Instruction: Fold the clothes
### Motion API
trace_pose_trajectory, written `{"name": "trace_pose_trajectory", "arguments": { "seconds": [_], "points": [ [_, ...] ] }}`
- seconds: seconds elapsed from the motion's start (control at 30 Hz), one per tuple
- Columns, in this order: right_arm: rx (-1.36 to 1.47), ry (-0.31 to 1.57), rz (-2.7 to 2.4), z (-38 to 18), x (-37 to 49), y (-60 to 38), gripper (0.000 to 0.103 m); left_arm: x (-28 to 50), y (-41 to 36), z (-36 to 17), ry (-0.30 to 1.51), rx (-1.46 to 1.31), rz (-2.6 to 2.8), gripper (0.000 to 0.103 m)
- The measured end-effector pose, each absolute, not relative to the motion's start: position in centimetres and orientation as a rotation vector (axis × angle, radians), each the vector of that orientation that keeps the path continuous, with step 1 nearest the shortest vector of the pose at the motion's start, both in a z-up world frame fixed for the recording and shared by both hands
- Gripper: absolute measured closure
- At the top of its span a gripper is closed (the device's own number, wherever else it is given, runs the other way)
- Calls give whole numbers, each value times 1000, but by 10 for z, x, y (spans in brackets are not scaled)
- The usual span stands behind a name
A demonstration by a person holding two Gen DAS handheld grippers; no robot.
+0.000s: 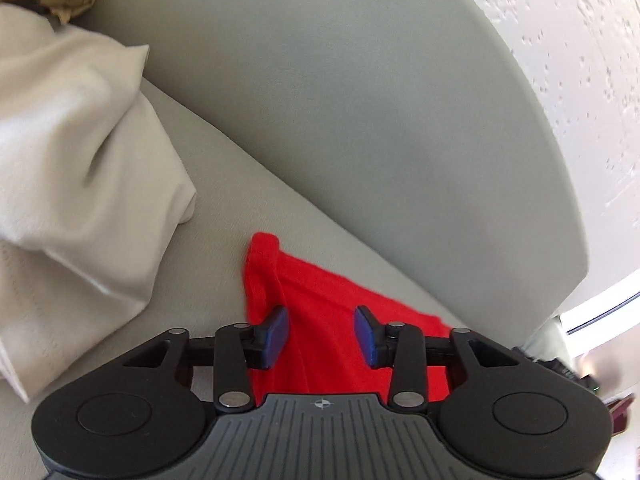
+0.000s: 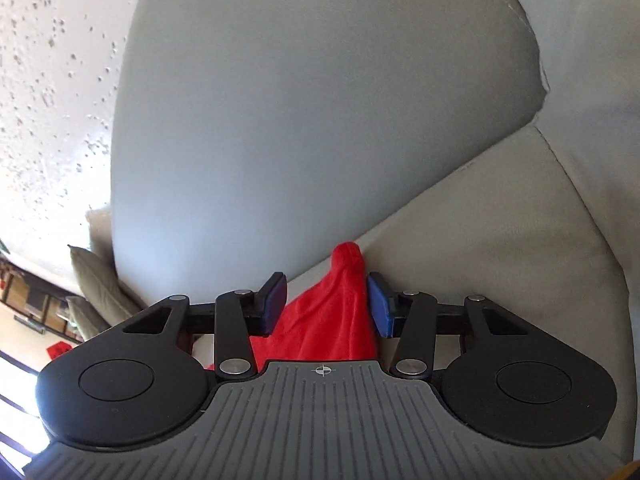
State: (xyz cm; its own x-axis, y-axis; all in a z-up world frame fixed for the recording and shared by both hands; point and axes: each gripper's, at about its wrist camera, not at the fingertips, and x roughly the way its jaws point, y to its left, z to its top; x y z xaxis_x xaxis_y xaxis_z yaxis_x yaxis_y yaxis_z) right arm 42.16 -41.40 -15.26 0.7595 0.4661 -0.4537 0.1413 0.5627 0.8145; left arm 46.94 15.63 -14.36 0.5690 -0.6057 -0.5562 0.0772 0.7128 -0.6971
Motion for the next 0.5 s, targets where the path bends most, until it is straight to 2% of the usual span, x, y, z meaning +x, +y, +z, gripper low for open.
{"name": "trace_pose_trajectory", "arguments": {
  "seconds": [0.13, 0.2, 0.23, 0.3, 0.33, 0.37, 0.4, 0.43, 0.5],
  "points": [
    [858, 720, 205, -145, 433, -404, 54, 476, 155, -146, 876, -700, -430, 62],
    [829, 725, 190, -144, 434, -403, 58, 476, 153, -145, 879, -692, -417, 62],
    [828, 726, 181, -145, 433, -403, 59, 475, 154, -144, 883, -687, -405, 66],
    [826, 727, 163, -146, 431, -404, 71, 472, 155, -143, 891, -679, -382, 73],
    [824, 728, 153, -147, 430, -405, 83, 471, 156, -142, 895, -674, -371, 75],
    [823, 729, 144, -148, 430, -406, 88, 467, 159, -140, 888, -689, -358, 75],
    [827, 729, 136, -149, 429, -407, 88, 463, 162, -137, 879, -706, -345, 74],
    [851, 728, 135, -150, 428, -408, 88, 458, 164, -132, 864, -702, -333, 62],
    [886, 731, 138, -152, 427, -412, 87, 450, 167, -123, 858, -659, -333, 54]
  ]
}}
